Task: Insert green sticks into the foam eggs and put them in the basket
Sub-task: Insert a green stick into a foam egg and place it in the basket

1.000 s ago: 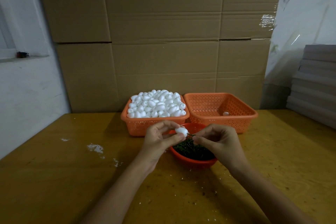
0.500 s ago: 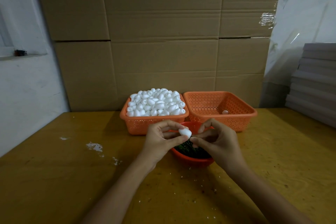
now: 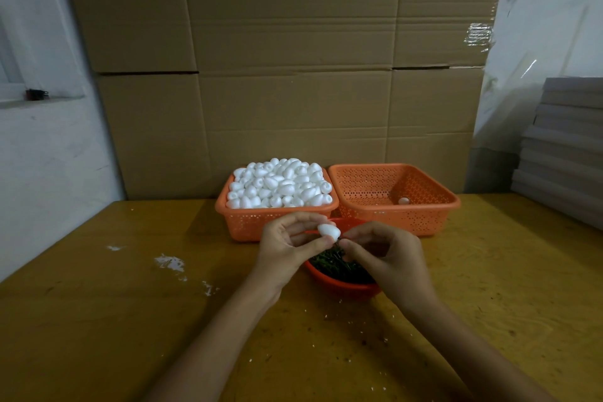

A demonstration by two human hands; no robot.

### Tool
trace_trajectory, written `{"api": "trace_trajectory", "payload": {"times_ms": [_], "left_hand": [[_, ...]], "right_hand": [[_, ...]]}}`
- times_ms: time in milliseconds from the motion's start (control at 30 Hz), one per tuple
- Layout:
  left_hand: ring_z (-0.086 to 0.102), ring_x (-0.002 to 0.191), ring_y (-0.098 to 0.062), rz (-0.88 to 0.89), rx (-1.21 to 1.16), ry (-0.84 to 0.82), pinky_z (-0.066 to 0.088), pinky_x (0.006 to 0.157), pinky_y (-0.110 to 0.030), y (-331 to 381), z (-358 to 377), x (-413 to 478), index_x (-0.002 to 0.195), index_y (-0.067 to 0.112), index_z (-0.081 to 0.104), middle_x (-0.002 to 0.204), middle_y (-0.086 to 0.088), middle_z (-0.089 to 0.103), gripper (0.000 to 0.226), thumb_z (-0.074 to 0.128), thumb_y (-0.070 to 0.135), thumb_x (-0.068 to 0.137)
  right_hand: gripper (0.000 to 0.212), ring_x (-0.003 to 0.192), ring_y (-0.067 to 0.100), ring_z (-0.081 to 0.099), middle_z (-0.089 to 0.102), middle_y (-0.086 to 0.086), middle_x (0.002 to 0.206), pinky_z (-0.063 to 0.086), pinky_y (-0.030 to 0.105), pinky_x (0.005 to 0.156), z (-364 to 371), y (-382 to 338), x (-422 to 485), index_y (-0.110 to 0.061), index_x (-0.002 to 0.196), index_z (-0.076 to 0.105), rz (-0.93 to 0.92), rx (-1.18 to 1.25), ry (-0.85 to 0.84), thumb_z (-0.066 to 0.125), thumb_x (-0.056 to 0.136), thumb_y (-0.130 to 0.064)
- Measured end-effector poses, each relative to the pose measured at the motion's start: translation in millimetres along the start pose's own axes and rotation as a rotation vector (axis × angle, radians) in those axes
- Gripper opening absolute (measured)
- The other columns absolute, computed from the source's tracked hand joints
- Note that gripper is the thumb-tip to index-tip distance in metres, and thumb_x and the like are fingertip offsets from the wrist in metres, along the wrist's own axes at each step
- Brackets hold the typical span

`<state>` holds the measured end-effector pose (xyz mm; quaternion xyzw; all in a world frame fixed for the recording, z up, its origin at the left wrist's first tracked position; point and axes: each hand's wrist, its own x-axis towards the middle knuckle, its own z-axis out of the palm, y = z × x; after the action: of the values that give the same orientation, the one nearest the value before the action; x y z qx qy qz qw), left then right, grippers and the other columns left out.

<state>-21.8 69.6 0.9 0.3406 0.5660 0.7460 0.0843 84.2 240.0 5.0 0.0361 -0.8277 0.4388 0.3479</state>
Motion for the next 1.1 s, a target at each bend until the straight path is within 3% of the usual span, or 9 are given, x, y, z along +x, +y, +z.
{"api": "trace_trajectory", "payload": {"times_ms": [67, 200, 400, 567, 767, 900, 1100], "left_hand": [[0.076, 0.11, -0.024, -0.011, 0.016, 0.004, 0.06, 0.091, -0.03, -0.3, 1.4, -0.2, 0.115, 0.014, 0.073, 0.113, -0.008, 0.08, 0.039, 0.089, 0.006, 0.079], [0.076, 0.11, -0.022, -0.01, 0.019, 0.001, 0.058, 0.081, -0.021, -0.4, 2.6, -1.0, 0.119, 0.011, 0.069, 0.114, -0.007, 0.08, 0.043, 0.086, 0.003, 0.081], [0.073, 0.117, -0.023, 0.007, -0.013, -0.078, 0.057, 0.094, -0.026, 3.0, 1.3, -1.8, 0.122, 0.006, 0.072, 0.119, -0.009, 0.078, 0.039, 0.08, -0.004, 0.085], [0.073, 0.113, -0.022, 0.013, 0.041, -0.081, 0.057, 0.093, -0.026, 3.8, 4.4, -2.7, 0.12, 0.008, 0.075, 0.117, -0.007, 0.079, 0.037, 0.08, -0.004, 0.085], [0.074, 0.11, -0.02, 0.019, 0.058, -0.066, 0.057, 0.091, -0.026, 4.5, 4.6, -3.0, 0.12, 0.015, 0.075, 0.117, -0.005, 0.078, 0.04, 0.084, 0.001, 0.084], [0.074, 0.111, -0.027, 0.016, -0.006, -0.088, 0.059, 0.091, -0.031, 4.7, 3.2, -2.5, 0.13, 0.014, 0.067, 0.118, -0.011, 0.077, 0.055, 0.084, 0.002, 0.08], [0.071, 0.118, -0.026, 0.026, -0.005, -0.136, 0.058, 0.092, -0.03, 3.9, 1.5, -3.0, 0.129, 0.018, 0.067, 0.117, -0.012, 0.077, 0.056, 0.085, 0.002, 0.079]], "right_hand": [[0.005, 0.073, 0.007, 0.075, 0.077, -0.011, 0.077, 0.064, 0.041, 0.072, 0.5, 0.2, -0.5, -0.03, 0.092, 0.077, -0.006, -0.032, -0.011, 0.08, 0.088, -0.03], [0.009, 0.072, 0.005, 0.075, 0.077, -0.011, 0.075, 0.064, 0.043, 0.071, 2.2, 1.8, -1.1, -0.029, 0.09, 0.075, 0.029, -0.034, -0.036, 0.082, 0.088, -0.024], [0.026, 0.077, 0.006, 0.077, 0.078, -0.007, 0.081, 0.063, 0.032, 0.07, 7.1, 3.3, -3.0, -0.021, 0.092, 0.062, 0.046, 0.004, -0.037, 0.087, 0.084, -0.019], [0.035, 0.086, 0.008, 0.078, 0.081, -0.007, 0.089, 0.065, 0.045, 0.075, 7.6, 3.9, -4.1, -0.02, 0.099, 0.054, 0.067, 0.033, -0.067, 0.085, 0.084, -0.015], [0.036, 0.087, 0.008, 0.078, 0.081, -0.008, 0.09, 0.065, 0.046, 0.078, 7.5, 2.6, -4.5, -0.02, 0.102, 0.053, 0.074, 0.038, -0.065, 0.085, 0.084, -0.017], [0.037, 0.088, 0.003, 0.076, 0.08, -0.013, 0.09, 0.064, 0.038, 0.077, 7.3, 2.8, -4.9, -0.023, 0.101, 0.054, 0.044, -0.012, -0.032, 0.086, 0.083, -0.022], [0.036, 0.089, -0.002, 0.075, 0.079, -0.019, 0.092, 0.059, 0.021, 0.075, 7.5, 4.4, -5.0, -0.026, 0.101, 0.055, 0.034, -0.044, -0.011, 0.086, 0.083, -0.022]]}}
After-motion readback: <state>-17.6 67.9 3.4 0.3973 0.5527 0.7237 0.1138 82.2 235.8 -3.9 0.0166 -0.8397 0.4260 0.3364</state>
